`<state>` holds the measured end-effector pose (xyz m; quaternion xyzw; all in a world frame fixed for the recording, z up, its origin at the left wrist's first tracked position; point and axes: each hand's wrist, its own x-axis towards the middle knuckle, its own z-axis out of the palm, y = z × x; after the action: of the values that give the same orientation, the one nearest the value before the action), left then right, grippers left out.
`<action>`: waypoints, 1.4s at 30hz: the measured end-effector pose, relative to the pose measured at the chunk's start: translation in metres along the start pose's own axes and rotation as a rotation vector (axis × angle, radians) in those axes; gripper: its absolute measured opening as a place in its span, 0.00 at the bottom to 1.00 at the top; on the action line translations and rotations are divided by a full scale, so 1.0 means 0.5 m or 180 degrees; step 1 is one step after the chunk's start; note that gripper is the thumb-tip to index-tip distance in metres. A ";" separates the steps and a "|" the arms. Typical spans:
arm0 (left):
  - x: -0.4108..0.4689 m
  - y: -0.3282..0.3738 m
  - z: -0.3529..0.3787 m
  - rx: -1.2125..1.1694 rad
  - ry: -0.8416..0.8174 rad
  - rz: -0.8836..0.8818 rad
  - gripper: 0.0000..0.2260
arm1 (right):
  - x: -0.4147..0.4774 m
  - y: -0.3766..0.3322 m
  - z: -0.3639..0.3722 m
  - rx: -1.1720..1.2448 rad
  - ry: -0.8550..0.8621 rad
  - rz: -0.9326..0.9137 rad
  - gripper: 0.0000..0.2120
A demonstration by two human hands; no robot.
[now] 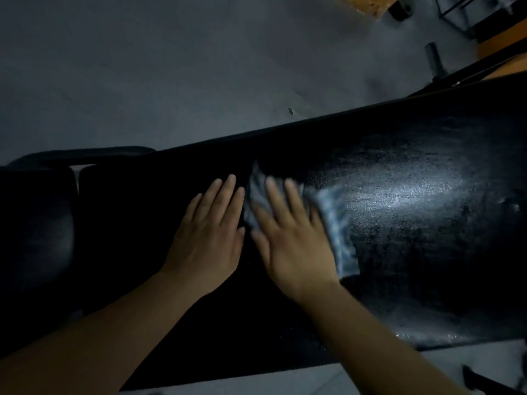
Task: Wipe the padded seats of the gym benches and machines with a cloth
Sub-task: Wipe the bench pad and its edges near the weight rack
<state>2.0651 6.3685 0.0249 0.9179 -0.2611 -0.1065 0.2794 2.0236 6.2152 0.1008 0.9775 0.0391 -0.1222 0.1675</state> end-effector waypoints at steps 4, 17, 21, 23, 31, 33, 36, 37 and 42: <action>-0.027 0.028 0.012 -0.0021 0.0014 0.0211 0.29 | -0.087 0.081 -0.008 -0.0059 -0.0050 -0.0045 0.25; -0.122 0.067 0.053 0.0118 0.0127 0.0148 0.28 | -0.239 0.094 0.026 -0.0129 0.0137 0.0214 0.25; -0.148 0.089 0.077 0.0195 0.0253 0.0029 0.28 | -0.165 0.028 0.029 0.0031 0.0336 0.0782 0.27; -0.153 0.095 0.083 0.0128 0.0310 0.0005 0.28 | -0.239 -0.018 0.064 0.0006 0.0149 0.0047 0.25; -0.165 0.094 0.096 0.0218 0.0325 -0.0007 0.28 | -0.140 0.106 -0.001 -0.0202 0.0337 0.0803 0.28; -0.164 0.089 0.101 0.0145 0.0372 0.0029 0.27 | -0.094 0.053 0.004 -0.0196 0.0351 0.0758 0.27; -0.159 0.070 0.101 0.0032 0.0468 0.0169 0.26 | -0.164 -0.007 0.044 -0.0174 0.0081 -0.0051 0.25; -0.157 0.062 0.099 0.0002 0.0485 0.0207 0.26 | -0.198 -0.007 0.047 -0.0162 -0.0030 -0.0283 0.25; -0.116 0.034 0.074 -0.0206 0.0409 0.0101 0.27 | -0.083 0.099 -0.002 -0.0344 0.0217 0.0339 0.26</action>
<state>1.9965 6.3708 0.0072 0.9090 -0.2536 -0.0514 0.3268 1.9895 6.1675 0.1281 0.9713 -0.0007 -0.0774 0.2249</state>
